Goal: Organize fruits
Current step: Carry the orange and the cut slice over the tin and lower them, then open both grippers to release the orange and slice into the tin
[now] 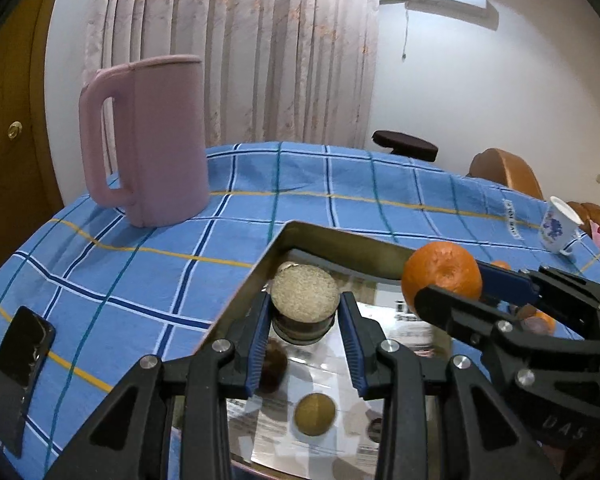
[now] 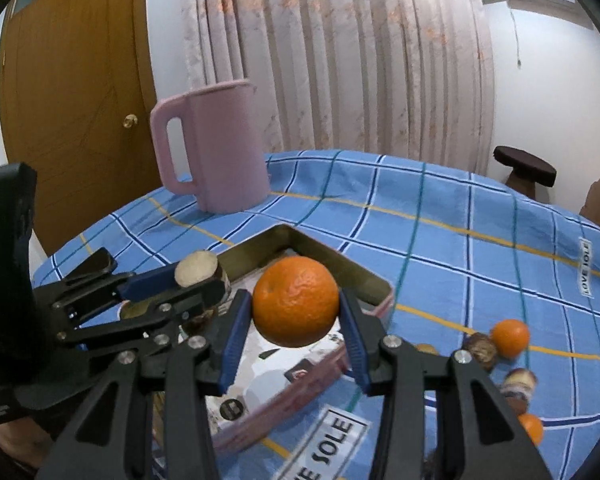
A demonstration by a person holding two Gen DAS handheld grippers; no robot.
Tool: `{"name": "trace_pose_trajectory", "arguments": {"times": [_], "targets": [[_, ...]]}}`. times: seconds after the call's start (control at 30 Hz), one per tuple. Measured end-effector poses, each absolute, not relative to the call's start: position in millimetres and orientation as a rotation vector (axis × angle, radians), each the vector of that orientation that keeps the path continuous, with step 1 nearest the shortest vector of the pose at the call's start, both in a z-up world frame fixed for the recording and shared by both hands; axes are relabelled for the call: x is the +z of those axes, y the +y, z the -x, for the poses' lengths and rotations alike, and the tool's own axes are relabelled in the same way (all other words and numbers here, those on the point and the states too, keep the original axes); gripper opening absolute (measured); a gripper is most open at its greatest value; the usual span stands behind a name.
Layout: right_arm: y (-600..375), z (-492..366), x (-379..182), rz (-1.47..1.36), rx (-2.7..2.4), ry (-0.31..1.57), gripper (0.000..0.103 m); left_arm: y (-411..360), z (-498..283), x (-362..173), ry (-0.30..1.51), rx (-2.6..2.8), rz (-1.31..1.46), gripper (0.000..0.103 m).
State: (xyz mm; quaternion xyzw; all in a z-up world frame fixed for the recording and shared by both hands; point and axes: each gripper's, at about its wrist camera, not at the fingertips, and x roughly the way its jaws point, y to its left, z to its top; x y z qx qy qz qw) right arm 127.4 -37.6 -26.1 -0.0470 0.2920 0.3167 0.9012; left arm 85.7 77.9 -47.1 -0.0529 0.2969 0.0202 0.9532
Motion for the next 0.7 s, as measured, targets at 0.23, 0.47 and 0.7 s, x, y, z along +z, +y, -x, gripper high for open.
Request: {"name": "trace_pose_trajectory", "arguments": {"times": [0.23,0.47,0.7], "targets": [[-28,-134,-40,0.117,0.656,0.649,0.047,84,-95,-54,0.638,0.055,0.094,0.036],[-21,-136,-52,0.143,0.673,0.692,0.049,87,-101,-62,0.680,0.068,0.081,0.037],[-29,-122,-48,0.138,0.685,0.657,0.065,86,-94,-61,0.694,0.058,0.087,0.045]]}}
